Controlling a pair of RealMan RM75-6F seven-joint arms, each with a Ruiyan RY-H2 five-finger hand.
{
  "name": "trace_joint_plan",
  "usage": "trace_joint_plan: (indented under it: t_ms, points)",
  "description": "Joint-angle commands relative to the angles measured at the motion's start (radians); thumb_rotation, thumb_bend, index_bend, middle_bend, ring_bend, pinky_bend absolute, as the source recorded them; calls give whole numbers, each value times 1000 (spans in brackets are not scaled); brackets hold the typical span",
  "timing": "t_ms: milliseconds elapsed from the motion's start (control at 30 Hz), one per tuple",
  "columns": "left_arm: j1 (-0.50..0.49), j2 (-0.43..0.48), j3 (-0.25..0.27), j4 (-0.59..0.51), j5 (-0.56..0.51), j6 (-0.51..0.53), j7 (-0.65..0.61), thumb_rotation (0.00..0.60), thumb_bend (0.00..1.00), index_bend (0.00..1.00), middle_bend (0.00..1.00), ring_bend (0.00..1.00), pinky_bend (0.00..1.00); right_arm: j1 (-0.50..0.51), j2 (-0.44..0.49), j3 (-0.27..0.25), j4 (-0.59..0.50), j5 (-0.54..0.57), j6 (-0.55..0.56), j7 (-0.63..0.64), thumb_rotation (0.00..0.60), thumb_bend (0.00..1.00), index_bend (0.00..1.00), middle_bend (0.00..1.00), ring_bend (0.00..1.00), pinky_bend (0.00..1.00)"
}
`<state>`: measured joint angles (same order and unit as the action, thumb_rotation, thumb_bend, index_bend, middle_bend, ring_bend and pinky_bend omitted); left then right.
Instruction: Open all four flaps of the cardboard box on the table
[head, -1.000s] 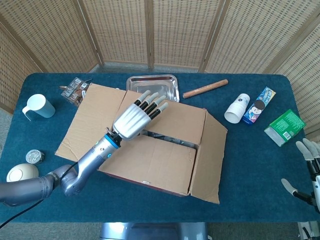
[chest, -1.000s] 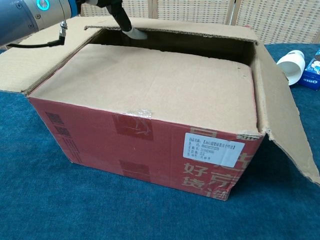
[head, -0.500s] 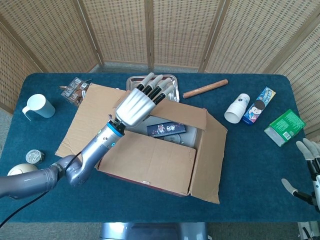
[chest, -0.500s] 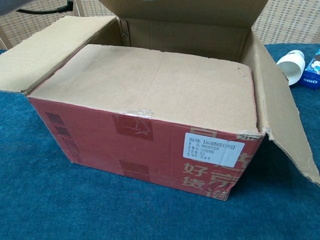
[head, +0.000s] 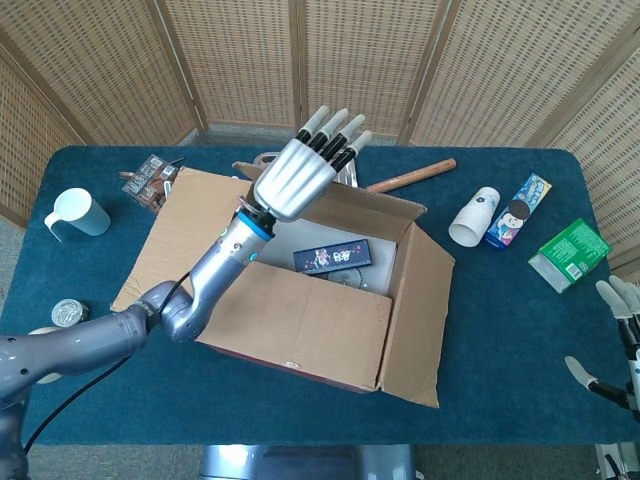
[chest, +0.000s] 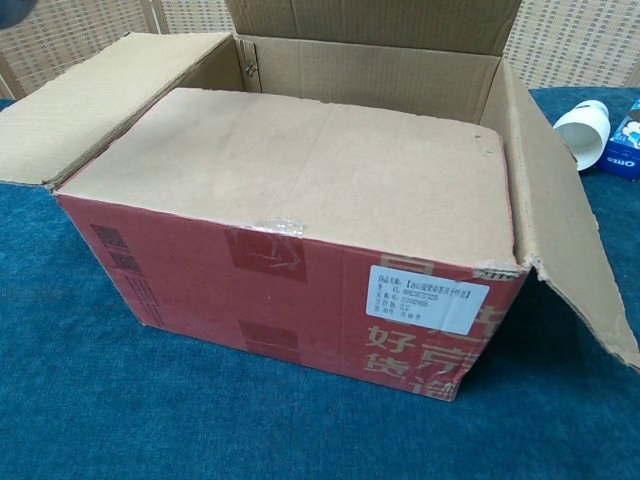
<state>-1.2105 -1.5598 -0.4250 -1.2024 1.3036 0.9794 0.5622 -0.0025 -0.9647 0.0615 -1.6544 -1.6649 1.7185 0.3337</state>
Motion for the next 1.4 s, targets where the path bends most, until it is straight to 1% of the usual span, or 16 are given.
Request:
trace_joint_plan:
  t_ms: [33, 133, 233, 300, 433, 567, 700, 867, 967, 1100, 1167, 1233, 1333, 1400]
  points:
    - [-52, -49, -13, 95, -21, -20, -7, 600, 24, 0, 0, 0, 126, 0, 1, 0, -1, 1, -1, 1, 600, 196, 0, 0, 0, 0]
    - [-80, -83, -14, 162, -37, -30, -7, 600, 26, 0, 0, 0, 128, -1, 2, 0, -3, 3, 0, 2, 600, 196, 0, 0, 0, 0]
    - [-94, -110, -14, 202, -54, -32, -18, 600, 24, 0, 0, 0, 130, -1, 3, 0, -4, 4, -2, 3, 600, 196, 0, 0, 0, 0]
    - [-98, -114, -3, 220, -45, -22, -20, 600, 24, 0, 0, 0, 131, -2, 5, 1, -5, 7, -1, 5, 600, 196, 0, 0, 0, 0]
    - [-95, -100, 11, 219, -37, -18, -34, 600, 25, 0, 0, 0, 132, -3, 5, 1, -5, 7, 0, 4, 600, 196, 0, 0, 0, 0]
    - [-79, -55, 28, 200, -17, 4, -32, 600, 26, 0, 0, 0, 137, -1, 3, -1, -6, 3, -6, -2, 600, 196, 0, 0, 0, 0]
    - [-60, -26, 54, 194, -15, 2, -19, 600, 25, 0, 0, 0, 143, 0, 2, -2, -9, -1, -7, -10, 600, 196, 0, 0, 0, 0]
    - [-41, -15, 94, 209, 0, -4, -23, 600, 25, 0, 0, 0, 151, 1, 2, -3, -12, -3, -9, -15, 600, 197, 0, 0, 0, 0]
    - [-29, -22, 104, 233, 15, 24, -52, 600, 25, 0, 0, 0, 155, 1, 2, -4, -12, -2, -12, -16, 600, 196, 0, 0, 0, 0]
    - [-30, -39, 114, 310, 65, 101, -59, 600, 54, 0, 0, 0, 165, 2, 2, -4, -12, -2, -13, -17, 600, 196, 0, 0, 0, 0]
    - [-34, -54, 113, 347, 75, 123, -62, 600, 87, 0, 0, 0, 170, 2, 1, -5, -12, -5, -13, -18, 600, 195, 0, 0, 0, 0]
    - [-38, -66, 112, 372, 75, 129, -62, 600, 106, 0, 0, 0, 171, 2, 0, -6, -13, -6, -14, -22, 600, 197, 0, 0, 0, 0]
    - [-45, -87, 110, 402, 67, 118, -62, 600, 110, 0, 0, 0, 173, 3, 0, -7, -15, -9, -17, -25, 600, 197, 0, 0, 0, 0]
    - [-55, -121, 106, 438, 45, 89, -60, 600, 109, 0, 0, 0, 176, 3, -1, -8, -16, -9, -17, -29, 600, 196, 0, 0, 0, 0]
